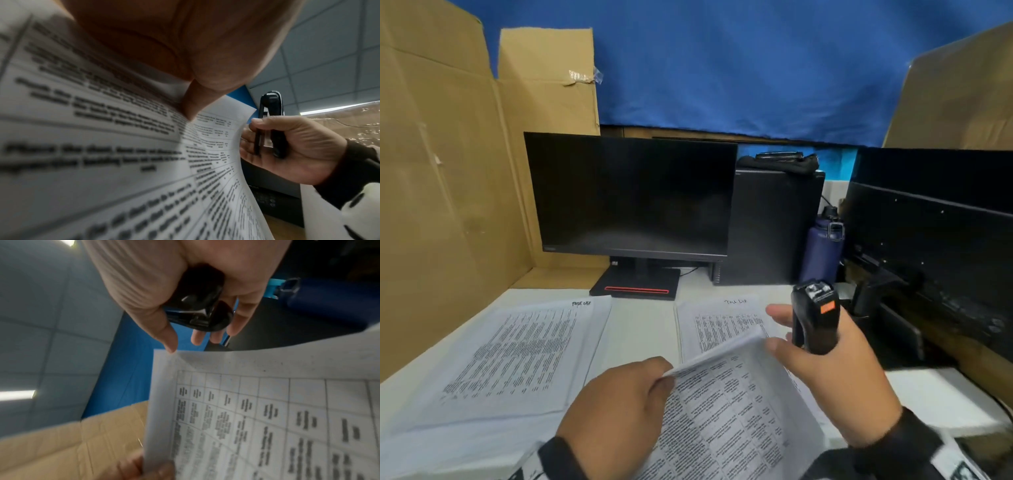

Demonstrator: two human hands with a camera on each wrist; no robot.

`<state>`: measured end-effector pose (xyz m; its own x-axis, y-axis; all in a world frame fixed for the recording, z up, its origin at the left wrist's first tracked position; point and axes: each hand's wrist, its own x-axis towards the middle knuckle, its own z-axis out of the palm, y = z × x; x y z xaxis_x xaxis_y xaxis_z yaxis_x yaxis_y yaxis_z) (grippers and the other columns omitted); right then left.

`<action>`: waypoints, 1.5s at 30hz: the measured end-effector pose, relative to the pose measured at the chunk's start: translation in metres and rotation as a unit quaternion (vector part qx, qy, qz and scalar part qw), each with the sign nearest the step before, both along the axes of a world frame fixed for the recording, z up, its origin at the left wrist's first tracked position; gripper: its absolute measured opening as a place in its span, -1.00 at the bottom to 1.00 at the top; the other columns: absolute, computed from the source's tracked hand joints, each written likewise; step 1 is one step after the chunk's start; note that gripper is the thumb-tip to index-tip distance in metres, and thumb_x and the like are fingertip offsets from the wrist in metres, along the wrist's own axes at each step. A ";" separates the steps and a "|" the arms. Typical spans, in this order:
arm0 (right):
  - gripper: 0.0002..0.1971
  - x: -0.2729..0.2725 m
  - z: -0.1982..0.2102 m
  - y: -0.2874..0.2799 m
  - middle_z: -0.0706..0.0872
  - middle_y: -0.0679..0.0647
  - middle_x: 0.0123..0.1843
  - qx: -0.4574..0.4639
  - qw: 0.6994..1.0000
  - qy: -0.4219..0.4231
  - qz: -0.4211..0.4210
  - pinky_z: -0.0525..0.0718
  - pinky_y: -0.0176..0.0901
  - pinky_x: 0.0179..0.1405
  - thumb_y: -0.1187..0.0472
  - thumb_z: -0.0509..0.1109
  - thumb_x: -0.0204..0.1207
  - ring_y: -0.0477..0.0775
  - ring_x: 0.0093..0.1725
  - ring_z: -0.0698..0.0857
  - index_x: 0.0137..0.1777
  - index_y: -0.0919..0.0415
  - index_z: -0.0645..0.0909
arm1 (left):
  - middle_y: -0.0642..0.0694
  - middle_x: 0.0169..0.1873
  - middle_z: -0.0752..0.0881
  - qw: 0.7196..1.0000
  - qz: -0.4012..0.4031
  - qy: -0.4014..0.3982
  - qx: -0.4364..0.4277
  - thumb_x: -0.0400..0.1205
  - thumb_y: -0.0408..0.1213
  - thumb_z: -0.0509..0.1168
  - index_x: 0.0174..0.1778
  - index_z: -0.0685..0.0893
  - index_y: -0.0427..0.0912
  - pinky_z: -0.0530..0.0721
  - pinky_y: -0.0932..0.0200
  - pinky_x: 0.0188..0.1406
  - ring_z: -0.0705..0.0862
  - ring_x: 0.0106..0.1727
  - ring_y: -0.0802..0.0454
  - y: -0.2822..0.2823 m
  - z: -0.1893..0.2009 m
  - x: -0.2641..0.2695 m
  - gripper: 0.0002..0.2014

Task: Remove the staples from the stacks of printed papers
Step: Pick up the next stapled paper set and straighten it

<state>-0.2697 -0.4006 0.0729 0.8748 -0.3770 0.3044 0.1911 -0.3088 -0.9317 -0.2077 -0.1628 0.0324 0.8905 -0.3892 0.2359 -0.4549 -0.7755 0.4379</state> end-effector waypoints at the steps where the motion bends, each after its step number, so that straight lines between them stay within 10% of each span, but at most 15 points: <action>1: -0.60 -0.002 0.001 0.004 0.84 -0.32 -0.01 -0.022 1.000 -0.005 0.007 0.60 -0.39 -0.10 0.34 0.67 0.35 -0.34 -0.03 0.77 0.10 -0.02 0.68 | 0.05 -0.28 0.68 1.000 -0.005 -0.002 -0.001 0.80 0.07 0.10 -0.10 0.52 0.05 0.55 0.20 -0.19 0.66 -0.16 0.13 0.000 0.000 -0.002 -0.74; 8: -0.77 -0.008 -0.001 0.010 0.80 0.03 -0.18 -0.053 0.994 -0.095 -0.005 0.66 -0.42 -0.22 0.38 0.65 0.36 -0.08 -0.22 0.76 -0.13 0.14 0.66 | 0.04 -0.27 0.71 1.000 -0.029 -0.009 -0.007 0.80 0.07 0.09 -0.12 0.52 0.02 0.67 0.09 -0.11 0.67 -0.18 0.14 0.005 0.004 -0.009 -0.72; 14: -0.79 -0.005 -0.003 0.009 0.81 -0.02 -0.20 -0.023 0.996 -0.086 -0.029 0.60 -0.22 -0.22 0.39 0.64 0.37 -0.11 -0.27 0.76 -0.08 0.23 0.67 | 0.12 -0.29 0.69 0.998 -0.068 -0.019 -0.008 0.80 0.12 0.06 -0.01 0.44 0.29 0.67 0.13 -0.16 0.68 -0.22 0.18 0.005 0.007 -0.021 -0.89; 25: -0.82 0.005 -0.011 0.003 0.79 0.12 -0.19 -0.004 1.000 -0.016 -0.009 0.71 -0.05 -0.16 0.36 0.61 0.39 0.02 -0.25 0.72 -0.12 0.21 0.66 | 0.07 -0.30 0.67 0.994 -0.043 -0.062 0.082 0.83 0.11 -0.11 -0.05 0.46 0.12 0.71 0.07 -0.14 0.66 -0.27 0.13 0.002 -0.004 -0.014 -0.69; 28: -0.88 0.012 -0.020 0.003 0.82 0.03 -0.24 0.068 0.997 0.025 0.021 0.61 -0.27 -0.41 0.28 0.59 0.47 -0.09 -0.36 0.67 -0.12 0.12 0.69 | 0.08 -0.31 0.66 0.991 -0.022 -0.077 0.104 0.84 0.07 -0.09 -0.04 0.46 0.14 0.72 0.06 -0.17 0.66 -0.29 0.13 0.003 -0.009 -0.009 -0.73; 34: -0.75 0.026 -0.038 0.002 0.90 0.09 -0.03 0.254 0.966 0.020 -0.048 0.63 0.38 0.35 -0.10 0.41 0.63 0.29 0.09 0.84 0.16 0.03 0.65 | 0.06 -0.40 0.59 0.989 -0.003 -0.078 0.125 0.84 -0.06 0.00 -0.12 0.32 0.18 0.66 0.06 -0.32 0.63 -0.37 0.08 0.006 -0.020 -0.001 -0.80; 45: -0.65 0.027 -0.044 0.010 0.90 -0.10 -0.04 0.230 0.964 -0.025 -0.134 0.66 0.02 0.16 -0.34 0.09 0.67 0.05 0.04 0.86 0.21 -0.20 0.53 | 0.04 -0.31 0.63 0.987 -0.031 -0.073 0.142 0.85 -0.01 -0.07 -0.11 0.33 0.14 0.71 0.00 -0.20 0.67 -0.28 0.04 -0.002 -0.021 -0.011 -0.78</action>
